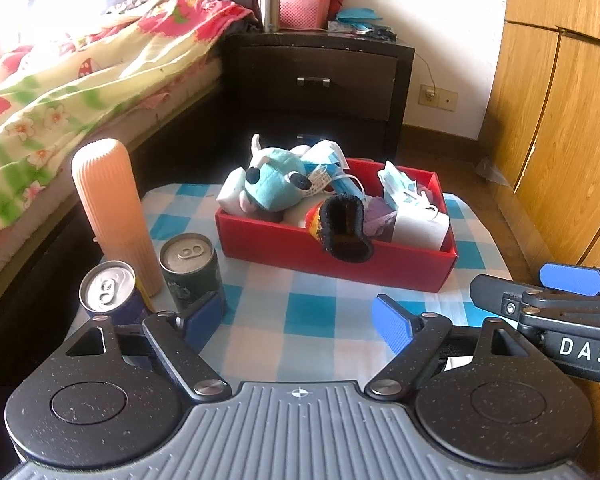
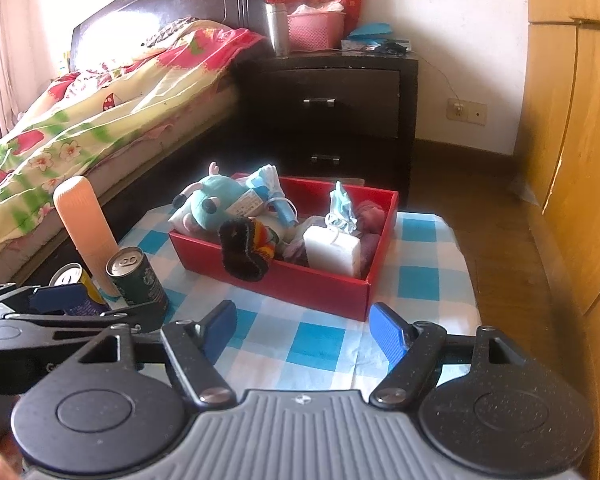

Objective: Organize soft objects

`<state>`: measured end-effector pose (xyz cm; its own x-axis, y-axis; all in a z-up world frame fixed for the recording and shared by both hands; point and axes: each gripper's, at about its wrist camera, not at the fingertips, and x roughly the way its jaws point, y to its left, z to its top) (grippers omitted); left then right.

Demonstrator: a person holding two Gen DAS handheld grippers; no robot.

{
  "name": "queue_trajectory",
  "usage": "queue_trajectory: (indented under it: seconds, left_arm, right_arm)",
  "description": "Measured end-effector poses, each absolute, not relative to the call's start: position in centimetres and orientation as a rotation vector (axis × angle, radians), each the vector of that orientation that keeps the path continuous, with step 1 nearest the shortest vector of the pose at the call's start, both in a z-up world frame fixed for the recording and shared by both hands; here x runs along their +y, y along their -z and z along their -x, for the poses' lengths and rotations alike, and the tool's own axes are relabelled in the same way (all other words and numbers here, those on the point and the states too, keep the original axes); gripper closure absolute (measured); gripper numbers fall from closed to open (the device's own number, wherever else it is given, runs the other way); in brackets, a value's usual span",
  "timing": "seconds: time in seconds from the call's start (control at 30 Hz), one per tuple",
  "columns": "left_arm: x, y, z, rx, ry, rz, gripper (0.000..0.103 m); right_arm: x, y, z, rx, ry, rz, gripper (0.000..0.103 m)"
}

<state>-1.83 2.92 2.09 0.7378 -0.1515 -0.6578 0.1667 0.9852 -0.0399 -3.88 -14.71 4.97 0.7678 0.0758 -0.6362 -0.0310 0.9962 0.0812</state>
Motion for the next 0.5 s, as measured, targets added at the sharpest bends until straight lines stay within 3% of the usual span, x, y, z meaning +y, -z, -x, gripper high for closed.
queue_trajectory:
  seconds: [0.5]
  left_arm:
    - [2.96,-2.59,2.17,0.686,0.142,0.001,0.022]
  right_arm:
    - [-14.77,-4.83,3.92,0.686,-0.044,-0.088,0.051]
